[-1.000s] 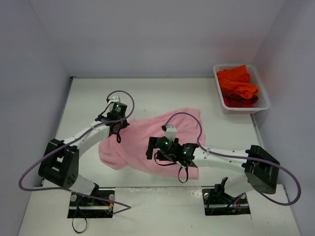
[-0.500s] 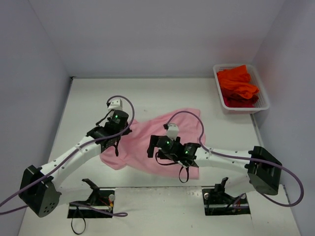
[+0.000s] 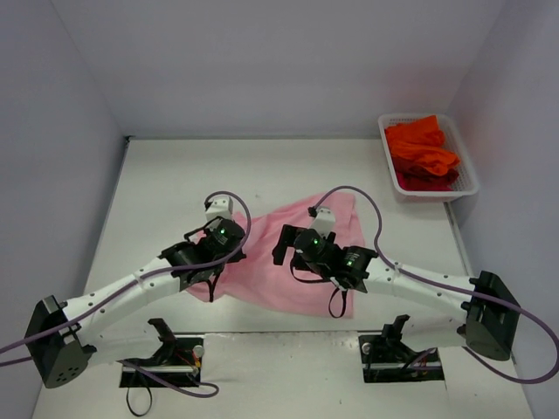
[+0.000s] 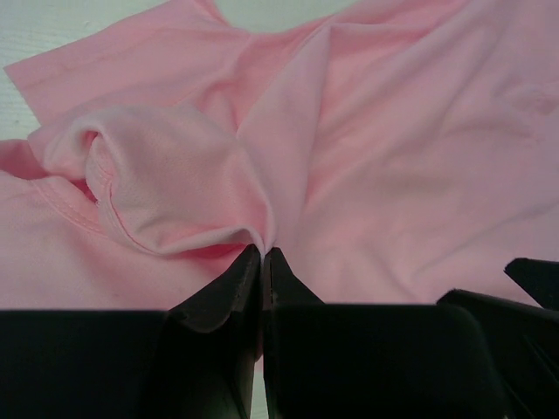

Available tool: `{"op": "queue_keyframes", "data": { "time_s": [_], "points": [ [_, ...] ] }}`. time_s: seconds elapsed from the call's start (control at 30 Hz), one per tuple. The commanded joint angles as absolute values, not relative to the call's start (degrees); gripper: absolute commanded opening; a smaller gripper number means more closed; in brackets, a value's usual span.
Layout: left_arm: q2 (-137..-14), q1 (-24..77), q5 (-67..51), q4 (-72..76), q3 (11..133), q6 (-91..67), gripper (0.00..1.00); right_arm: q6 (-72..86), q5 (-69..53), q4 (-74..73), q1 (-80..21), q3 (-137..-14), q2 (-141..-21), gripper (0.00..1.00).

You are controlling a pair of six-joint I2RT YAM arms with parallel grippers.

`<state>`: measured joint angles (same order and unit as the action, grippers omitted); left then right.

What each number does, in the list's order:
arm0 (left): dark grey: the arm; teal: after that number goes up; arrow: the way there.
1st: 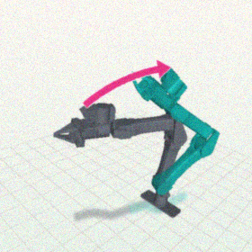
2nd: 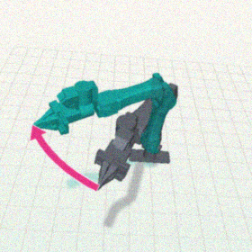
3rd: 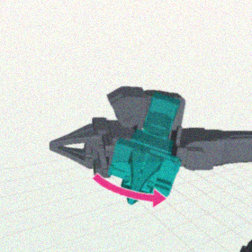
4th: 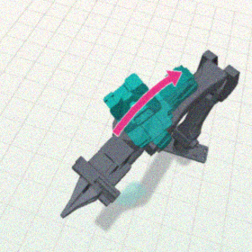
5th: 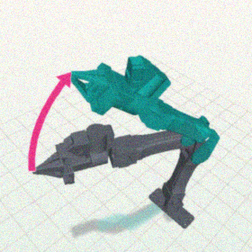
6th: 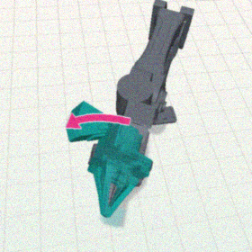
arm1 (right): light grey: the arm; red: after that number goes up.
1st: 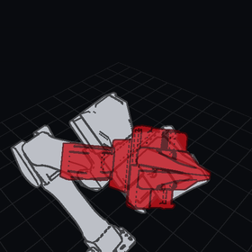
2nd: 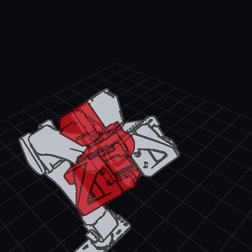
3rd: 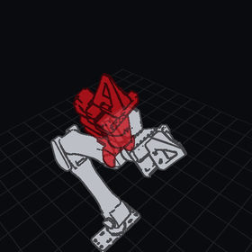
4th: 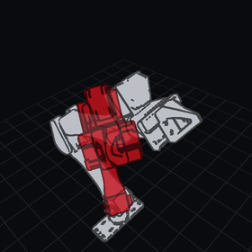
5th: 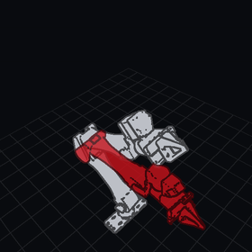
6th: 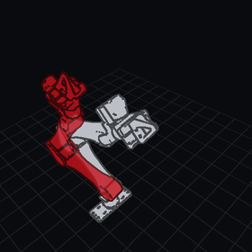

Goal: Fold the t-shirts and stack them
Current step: Flatten the tshirt out

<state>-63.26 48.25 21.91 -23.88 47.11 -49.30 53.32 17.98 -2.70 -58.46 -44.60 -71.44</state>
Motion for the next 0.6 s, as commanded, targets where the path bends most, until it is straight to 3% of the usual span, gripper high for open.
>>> {"op": "queue_keyframes", "data": {
  "time_s": [0.0, 0.17, 0.2, 0.3, 0.43, 0.57],
  "points": [
    [-60.4, 50.4, 25.4, -24.5, 47.8, -52.6, 0.0, 52.9, 20.9, -3.5, -57.9, -47.3, -69.7, 1.0],
    [-58.6, 51.8, 27.0, -25.0, 48.6, -51.9, 0.01, 52.6, 21.3, -3.8, -57.7, -47.5, -69.4, 1.0],
    [-58.3, 51.9, 27.0, -25.0, 48.6, -51.7, 0.05, 52.6, 21.3, -3.8, -57.7, -47.5, -69.4, 1.0],
    [-57.2, 52.0, 27.4, -24.1, 48.6, -51.1, 0.3, 52.4, 21.4, -4.0, -57.6, -47.4, -69.1, 1.0],
    [-57.2, 52.2, 27.2, -23.9, 48.8, -50.8, 0.42, 52.3, 21.4, -4.2, -57.2, -47.2, -68.8, 1.0],
    [-57.7, 52.5, 27.2, -23.7, 48.7, -50.7, 0.43, 52.0, 21.4, -4.4, -57.0, -47.3, -68.7, 1.0]
  ]
}}
